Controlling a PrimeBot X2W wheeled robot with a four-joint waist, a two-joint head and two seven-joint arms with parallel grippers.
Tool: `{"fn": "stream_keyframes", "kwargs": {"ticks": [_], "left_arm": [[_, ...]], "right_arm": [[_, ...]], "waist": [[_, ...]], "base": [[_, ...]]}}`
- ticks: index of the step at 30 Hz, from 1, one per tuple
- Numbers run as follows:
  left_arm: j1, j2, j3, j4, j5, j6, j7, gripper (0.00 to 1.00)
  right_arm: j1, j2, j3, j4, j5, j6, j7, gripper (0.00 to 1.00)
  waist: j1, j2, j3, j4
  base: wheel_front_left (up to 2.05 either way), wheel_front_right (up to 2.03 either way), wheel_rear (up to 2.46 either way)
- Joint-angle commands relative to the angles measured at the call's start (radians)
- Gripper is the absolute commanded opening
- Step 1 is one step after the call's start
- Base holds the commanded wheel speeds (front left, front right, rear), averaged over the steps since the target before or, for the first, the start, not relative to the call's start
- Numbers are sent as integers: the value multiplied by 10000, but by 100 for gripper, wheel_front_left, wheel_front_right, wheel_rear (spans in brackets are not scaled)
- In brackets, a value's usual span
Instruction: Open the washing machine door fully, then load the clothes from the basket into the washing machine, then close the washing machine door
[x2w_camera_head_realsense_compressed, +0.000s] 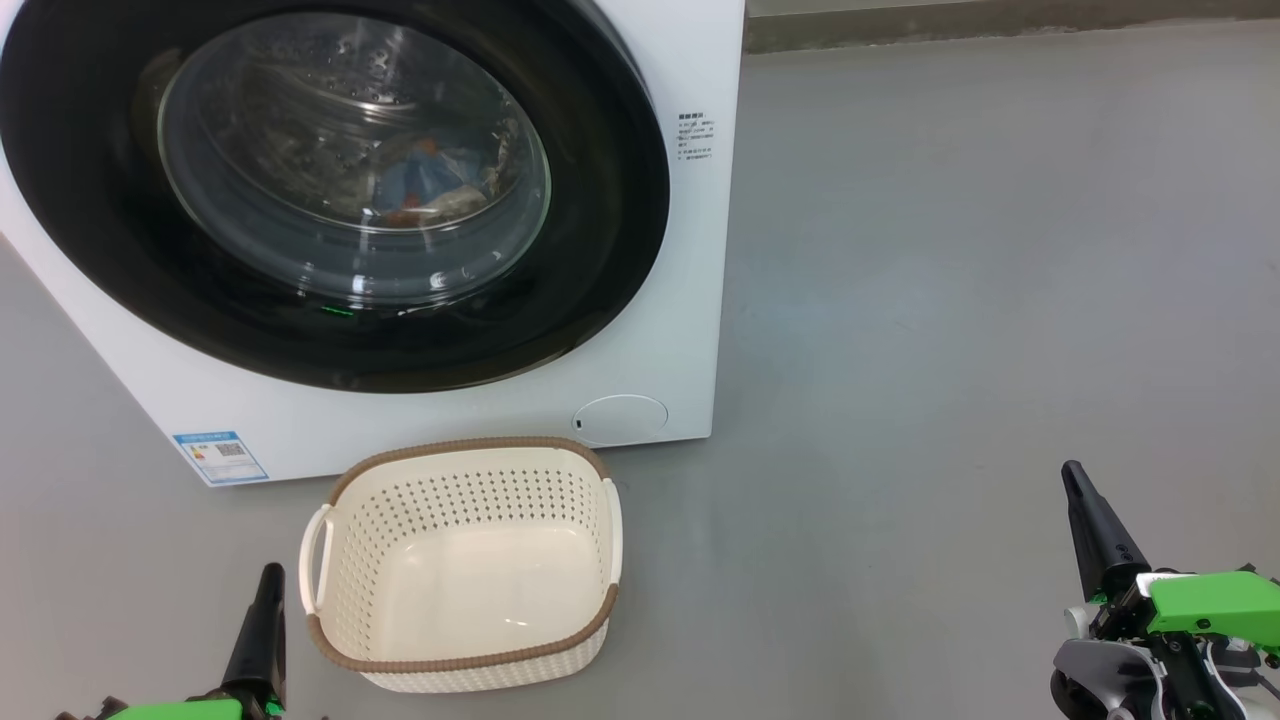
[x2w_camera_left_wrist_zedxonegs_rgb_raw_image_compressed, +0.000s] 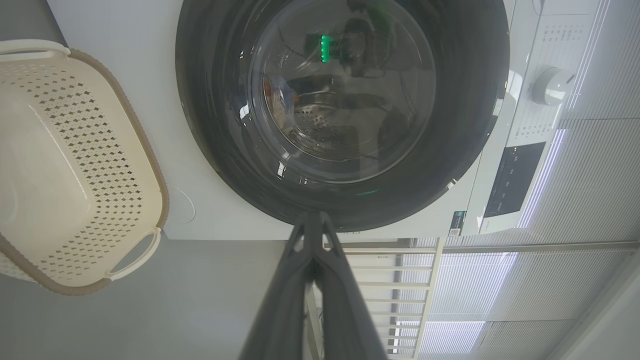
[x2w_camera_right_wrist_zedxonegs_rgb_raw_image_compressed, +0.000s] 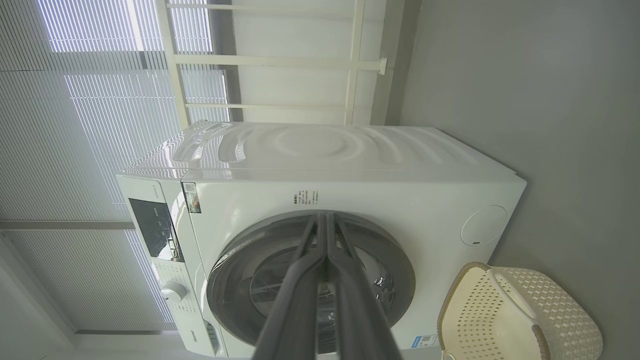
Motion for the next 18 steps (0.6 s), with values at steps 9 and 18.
{"fn": "stream_keyframes", "kwargs": {"ticks": [9, 18], "left_arm": [[-419, 91, 327, -311, -79, -25, 64, 0], [-419, 91, 326, -311, -80, -25, 63, 0]], "right_arm": [[-117, -56, 167, -302, 12, 17, 94, 0], [-118, -48, 156, -301, 2, 17, 104, 0]], "waist": [[0, 0, 0, 0], [0, 0, 0, 0]], "base": [[0, 0, 0], [0, 0, 0]]}}
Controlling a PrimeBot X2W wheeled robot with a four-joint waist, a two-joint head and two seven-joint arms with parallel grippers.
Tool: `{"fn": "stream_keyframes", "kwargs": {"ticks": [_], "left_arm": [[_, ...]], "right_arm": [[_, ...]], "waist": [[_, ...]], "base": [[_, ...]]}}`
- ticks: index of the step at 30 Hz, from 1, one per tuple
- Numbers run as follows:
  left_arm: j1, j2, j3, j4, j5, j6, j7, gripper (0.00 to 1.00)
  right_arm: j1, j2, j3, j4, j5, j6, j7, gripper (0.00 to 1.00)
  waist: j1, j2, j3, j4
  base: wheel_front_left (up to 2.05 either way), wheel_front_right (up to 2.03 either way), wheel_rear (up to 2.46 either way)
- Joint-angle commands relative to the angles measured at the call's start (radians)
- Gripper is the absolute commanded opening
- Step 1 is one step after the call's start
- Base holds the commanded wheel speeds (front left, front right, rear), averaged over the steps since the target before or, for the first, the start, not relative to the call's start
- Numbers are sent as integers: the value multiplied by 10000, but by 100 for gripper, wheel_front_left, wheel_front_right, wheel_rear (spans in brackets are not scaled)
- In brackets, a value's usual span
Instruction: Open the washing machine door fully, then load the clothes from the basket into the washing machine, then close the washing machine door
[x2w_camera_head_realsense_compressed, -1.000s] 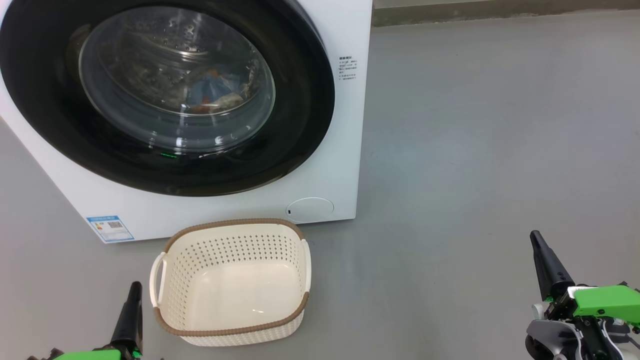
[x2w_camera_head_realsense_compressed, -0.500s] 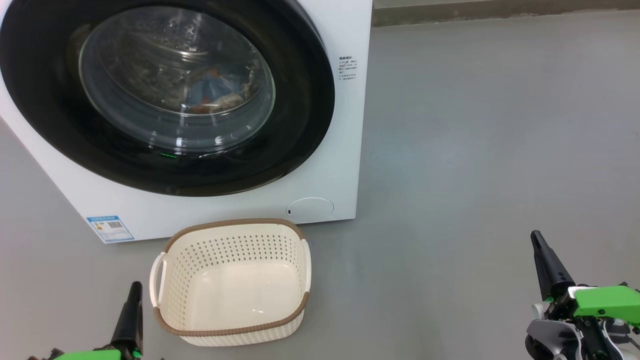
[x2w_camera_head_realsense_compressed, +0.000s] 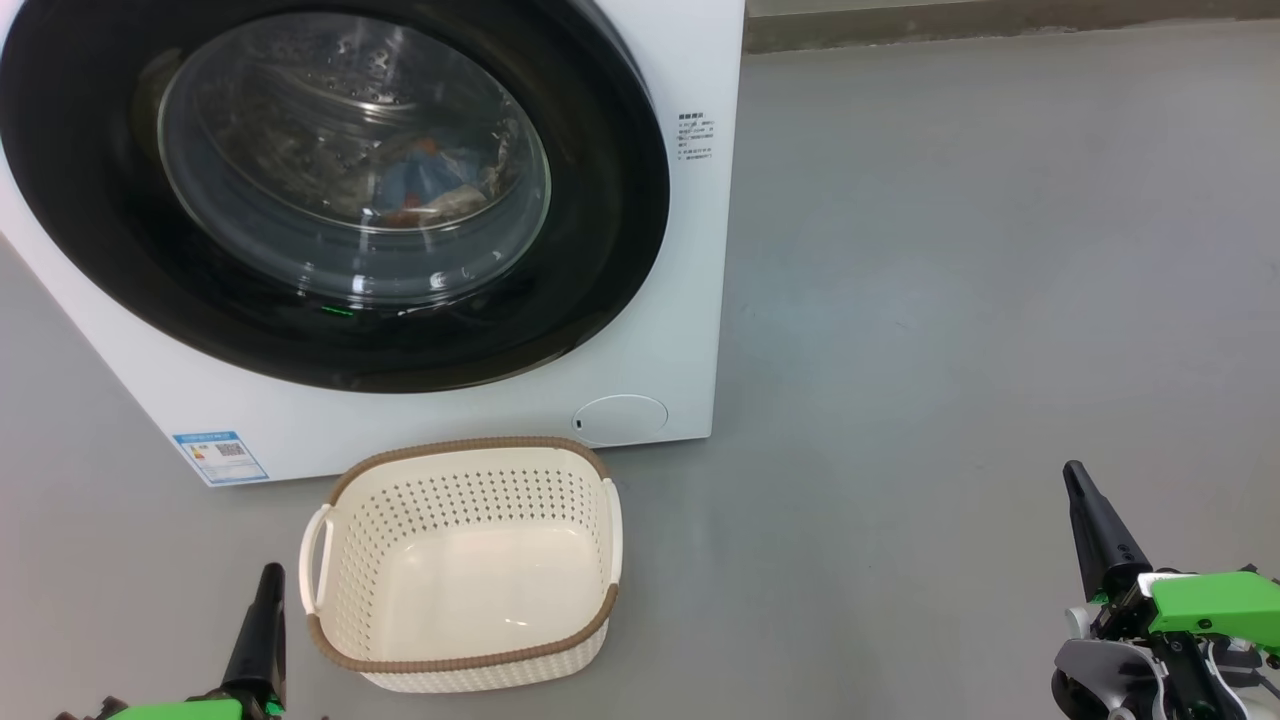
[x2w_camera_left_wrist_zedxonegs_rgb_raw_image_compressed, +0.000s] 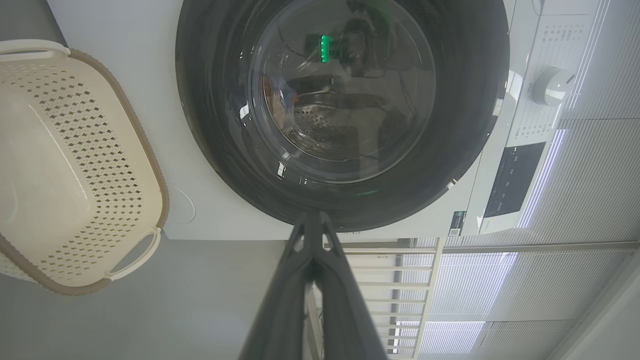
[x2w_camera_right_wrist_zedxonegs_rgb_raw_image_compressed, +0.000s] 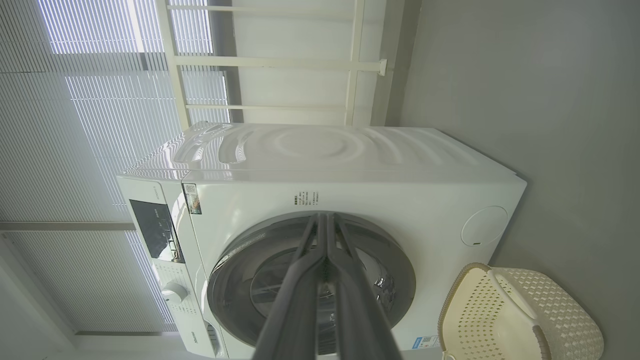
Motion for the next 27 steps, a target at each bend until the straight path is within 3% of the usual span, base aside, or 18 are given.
{"fn": "stream_keyframes", "kwargs": {"ticks": [1, 27], "left_arm": [[-419, 91, 324, -311, -80, -25, 63, 0], [-419, 91, 323, -311, -81, -25, 62, 0]], "right_arm": [[-118, -68, 191, -301, 1, 17, 103, 0], [-120, -50, 165, -300, -20, 17, 123, 0]], "waist": [[0, -1, 0, 0], [0, -1, 0, 0]], "base": [[0, 0, 0], [0, 0, 0]]}}
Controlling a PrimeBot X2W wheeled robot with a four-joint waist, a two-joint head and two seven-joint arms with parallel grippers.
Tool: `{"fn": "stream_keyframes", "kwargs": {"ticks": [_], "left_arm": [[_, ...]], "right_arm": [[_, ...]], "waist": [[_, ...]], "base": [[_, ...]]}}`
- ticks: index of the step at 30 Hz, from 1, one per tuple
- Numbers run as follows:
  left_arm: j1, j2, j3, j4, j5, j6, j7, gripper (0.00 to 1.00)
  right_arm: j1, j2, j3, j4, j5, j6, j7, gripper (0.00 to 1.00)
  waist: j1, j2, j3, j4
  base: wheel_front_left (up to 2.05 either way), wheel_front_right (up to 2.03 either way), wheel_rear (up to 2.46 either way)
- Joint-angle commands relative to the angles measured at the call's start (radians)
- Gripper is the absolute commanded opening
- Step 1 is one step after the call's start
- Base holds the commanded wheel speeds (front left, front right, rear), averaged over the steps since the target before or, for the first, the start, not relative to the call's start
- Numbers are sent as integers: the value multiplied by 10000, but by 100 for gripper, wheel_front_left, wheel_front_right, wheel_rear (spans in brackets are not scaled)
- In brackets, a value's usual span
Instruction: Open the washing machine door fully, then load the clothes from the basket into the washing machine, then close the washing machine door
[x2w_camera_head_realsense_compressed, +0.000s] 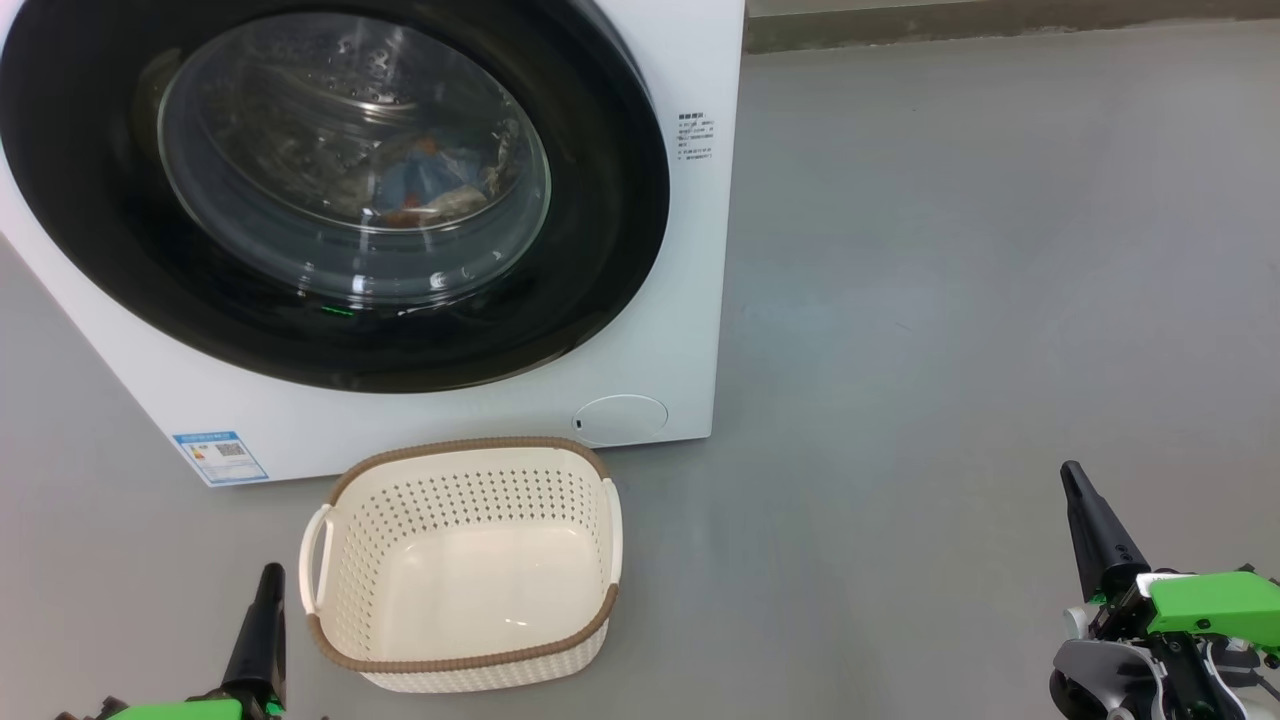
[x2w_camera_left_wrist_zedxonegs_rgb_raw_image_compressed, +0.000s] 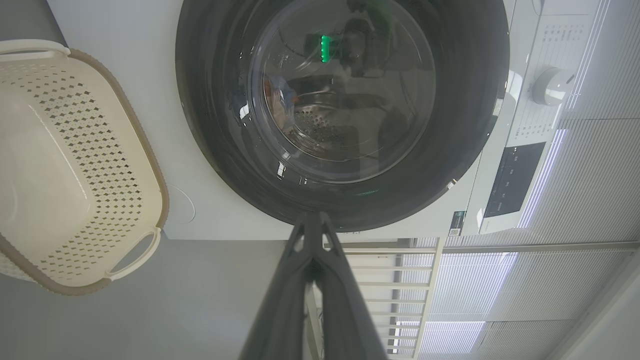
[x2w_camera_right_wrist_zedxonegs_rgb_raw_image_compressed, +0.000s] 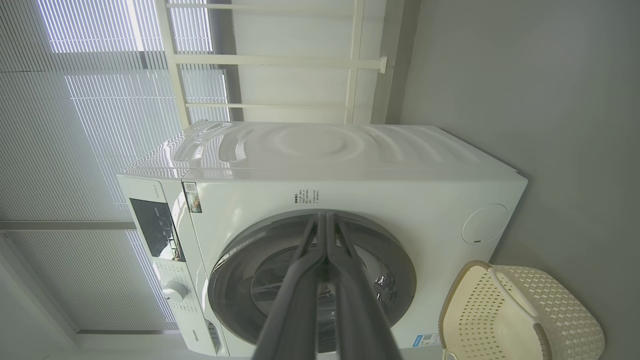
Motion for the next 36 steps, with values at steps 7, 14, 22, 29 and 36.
{"fn": "stream_keyframes", "kwargs": {"ticks": [7, 14, 22, 29, 36], "left_arm": [[-419, 93, 323, -311, -81, -25, 62, 0], [-419, 93, 323, -311, -81, -25, 62, 0], [-419, 93, 322, -311, -82, -25, 62, 0], [-419, 93, 322, -311, -82, -25, 61, 0], [-419, 93, 322, -311, -82, -25, 61, 0]], "right_arm": [[-122, -79, 179, -299, -23, 17, 55, 0], [-122, -76, 174, -299, -27, 17, 59, 0], [-123, -72, 168, -299, -32, 17, 63, 0], [-123, -69, 164, -299, -35, 17, 67, 0], [-124, -66, 160, -299, -39, 17, 70, 0]], "waist": [[0, 0, 0, 0], [0, 0, 0, 0], [0, 0, 0, 0], [0, 0, 0, 0], [0, 0, 0, 0]], "base": [[0, 0, 0], [0, 0, 0], [0, 0, 0], [0, 0, 0], [0, 0, 0]]}}
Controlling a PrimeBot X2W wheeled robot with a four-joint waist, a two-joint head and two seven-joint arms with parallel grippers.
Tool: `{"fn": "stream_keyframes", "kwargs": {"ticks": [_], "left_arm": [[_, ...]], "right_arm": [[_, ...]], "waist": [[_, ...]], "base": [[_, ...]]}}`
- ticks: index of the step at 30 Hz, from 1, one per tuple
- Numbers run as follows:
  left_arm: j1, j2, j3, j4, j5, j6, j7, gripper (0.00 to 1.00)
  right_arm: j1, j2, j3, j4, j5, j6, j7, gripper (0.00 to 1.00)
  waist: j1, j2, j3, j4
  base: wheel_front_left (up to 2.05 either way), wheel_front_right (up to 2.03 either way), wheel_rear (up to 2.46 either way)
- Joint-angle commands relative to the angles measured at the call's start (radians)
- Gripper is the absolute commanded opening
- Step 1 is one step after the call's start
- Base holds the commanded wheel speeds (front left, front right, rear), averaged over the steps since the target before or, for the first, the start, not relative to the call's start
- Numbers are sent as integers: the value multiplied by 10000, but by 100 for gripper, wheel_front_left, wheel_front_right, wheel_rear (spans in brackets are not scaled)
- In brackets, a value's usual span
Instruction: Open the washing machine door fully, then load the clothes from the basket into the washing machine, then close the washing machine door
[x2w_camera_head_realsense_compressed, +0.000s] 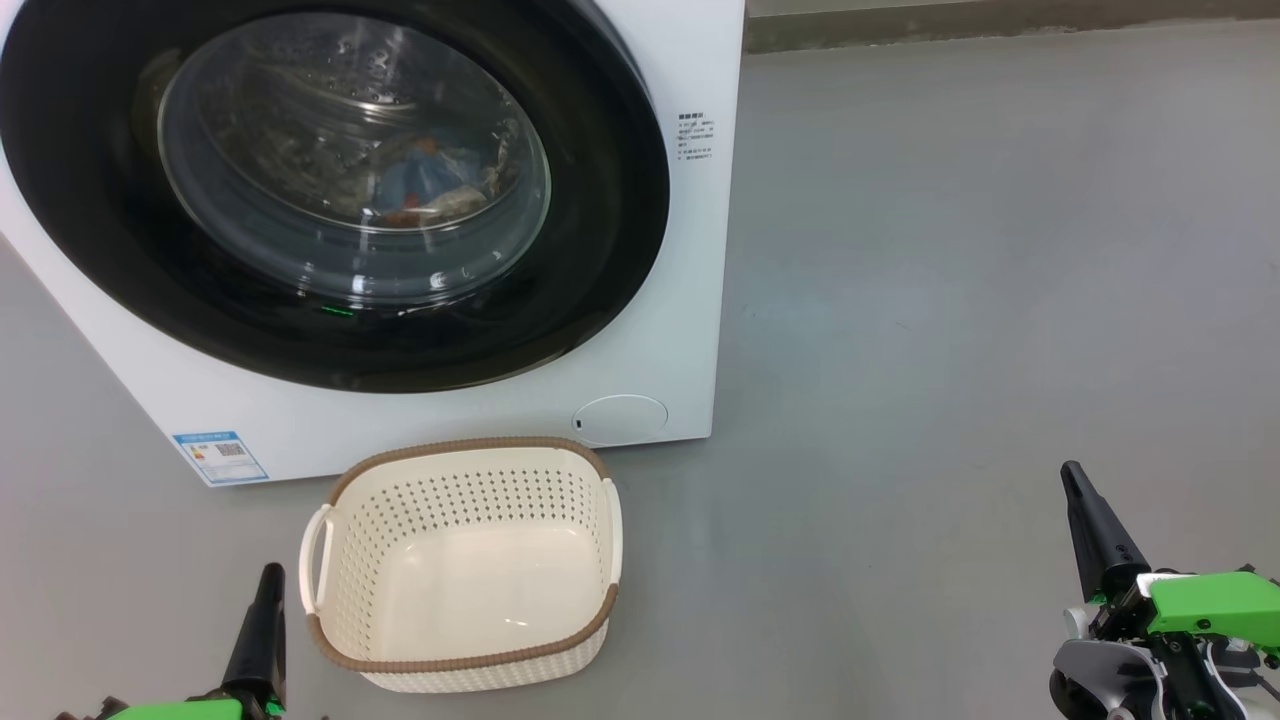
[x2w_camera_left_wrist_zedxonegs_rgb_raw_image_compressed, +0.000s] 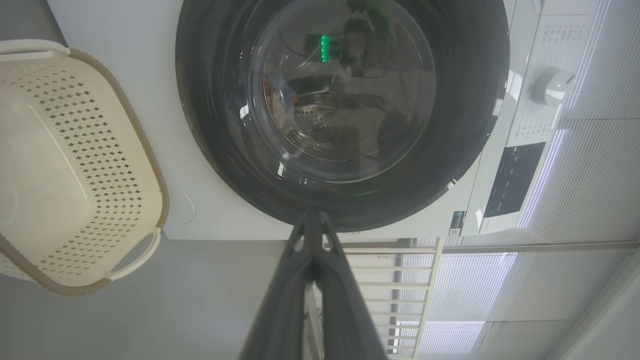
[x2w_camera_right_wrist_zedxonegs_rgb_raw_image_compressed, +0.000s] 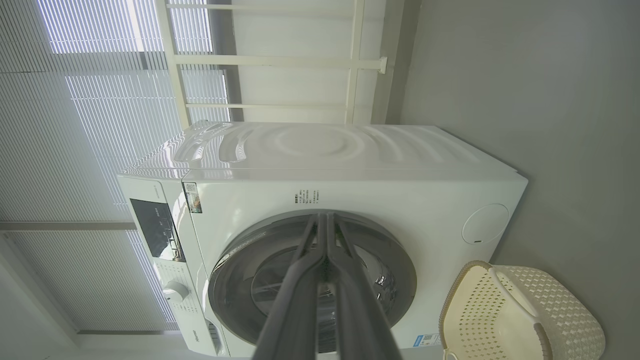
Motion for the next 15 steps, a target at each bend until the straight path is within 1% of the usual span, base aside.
{"fn": "stream_keyframes", "kwargs": {"ticks": [1, 15], "left_arm": [[-419, 93, 322, -311, -80, -25, 61, 0], [-419, 93, 322, -311, -80, -25, 61, 0]], "right_arm": [[-124, -79, 180, -299, -39, 17, 59, 0], [-124, -75, 174, -298, -44, 17, 64, 0]], "waist": [[-1, 0, 0, 0], [-1, 0, 0, 0]], "base": [[0, 0, 0], [0, 0, 0]]}}
